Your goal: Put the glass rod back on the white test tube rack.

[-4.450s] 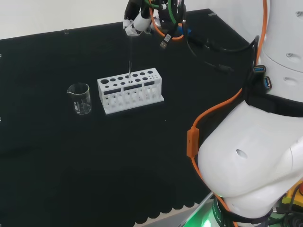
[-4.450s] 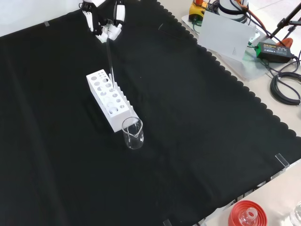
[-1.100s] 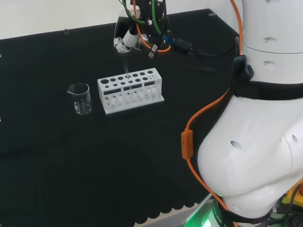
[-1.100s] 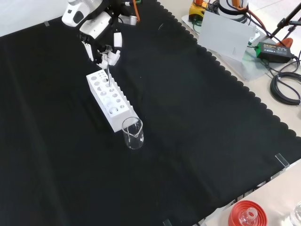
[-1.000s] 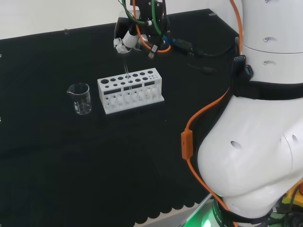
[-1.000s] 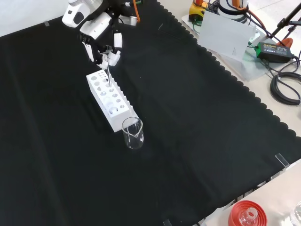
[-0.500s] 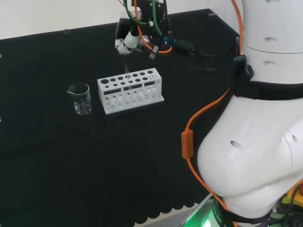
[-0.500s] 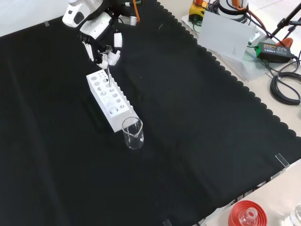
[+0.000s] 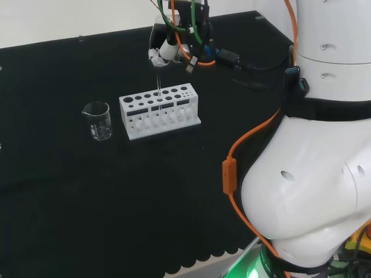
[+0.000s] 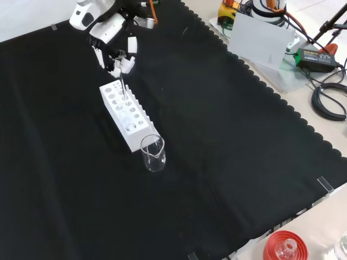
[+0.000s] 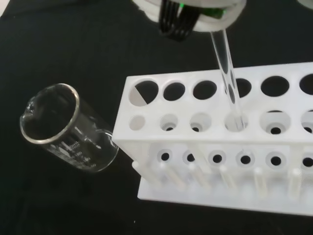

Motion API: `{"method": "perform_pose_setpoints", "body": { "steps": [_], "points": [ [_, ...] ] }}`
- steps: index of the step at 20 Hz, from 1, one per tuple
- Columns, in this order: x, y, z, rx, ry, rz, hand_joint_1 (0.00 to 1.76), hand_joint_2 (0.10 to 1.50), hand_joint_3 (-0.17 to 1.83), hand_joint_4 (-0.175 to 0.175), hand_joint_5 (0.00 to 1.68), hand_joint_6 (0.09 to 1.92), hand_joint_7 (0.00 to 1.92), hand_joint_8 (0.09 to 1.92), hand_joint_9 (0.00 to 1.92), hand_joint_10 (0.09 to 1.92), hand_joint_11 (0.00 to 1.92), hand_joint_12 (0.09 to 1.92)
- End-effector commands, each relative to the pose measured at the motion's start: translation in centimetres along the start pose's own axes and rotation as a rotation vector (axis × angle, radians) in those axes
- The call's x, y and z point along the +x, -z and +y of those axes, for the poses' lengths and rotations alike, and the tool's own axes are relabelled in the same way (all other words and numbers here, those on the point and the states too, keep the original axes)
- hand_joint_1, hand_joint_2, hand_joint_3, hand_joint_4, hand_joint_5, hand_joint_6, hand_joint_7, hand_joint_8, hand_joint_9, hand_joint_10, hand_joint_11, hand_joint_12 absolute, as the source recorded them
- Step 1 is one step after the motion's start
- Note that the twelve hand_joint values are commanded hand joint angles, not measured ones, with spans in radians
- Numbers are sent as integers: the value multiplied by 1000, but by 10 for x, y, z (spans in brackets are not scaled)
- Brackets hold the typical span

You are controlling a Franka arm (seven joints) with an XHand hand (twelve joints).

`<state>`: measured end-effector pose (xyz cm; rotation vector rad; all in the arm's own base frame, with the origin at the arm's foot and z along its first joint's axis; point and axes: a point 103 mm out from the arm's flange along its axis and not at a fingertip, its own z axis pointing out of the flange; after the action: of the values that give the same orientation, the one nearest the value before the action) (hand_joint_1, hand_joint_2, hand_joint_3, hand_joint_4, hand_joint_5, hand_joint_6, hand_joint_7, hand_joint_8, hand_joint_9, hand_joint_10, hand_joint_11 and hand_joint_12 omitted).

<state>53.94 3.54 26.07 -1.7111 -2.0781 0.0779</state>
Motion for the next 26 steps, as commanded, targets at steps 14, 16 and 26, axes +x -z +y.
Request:
{"method": "perform_pose_setpoints", "body": {
  "steps": [14,16,26],
  "points": [
    [11,-3,19,19,24,2,1306,770,570,-175,1057,733,1217,1013,1767,550,1620,729],
    [9,-5,19,23,22,4,1306,770,570,-175,1057,733,1217,1013,1767,551,1620,729],
    [4,2,13,15,15,18,1306,769,572,-175,1056,736,1217,1013,1767,551,1620,729]
  ]
}}
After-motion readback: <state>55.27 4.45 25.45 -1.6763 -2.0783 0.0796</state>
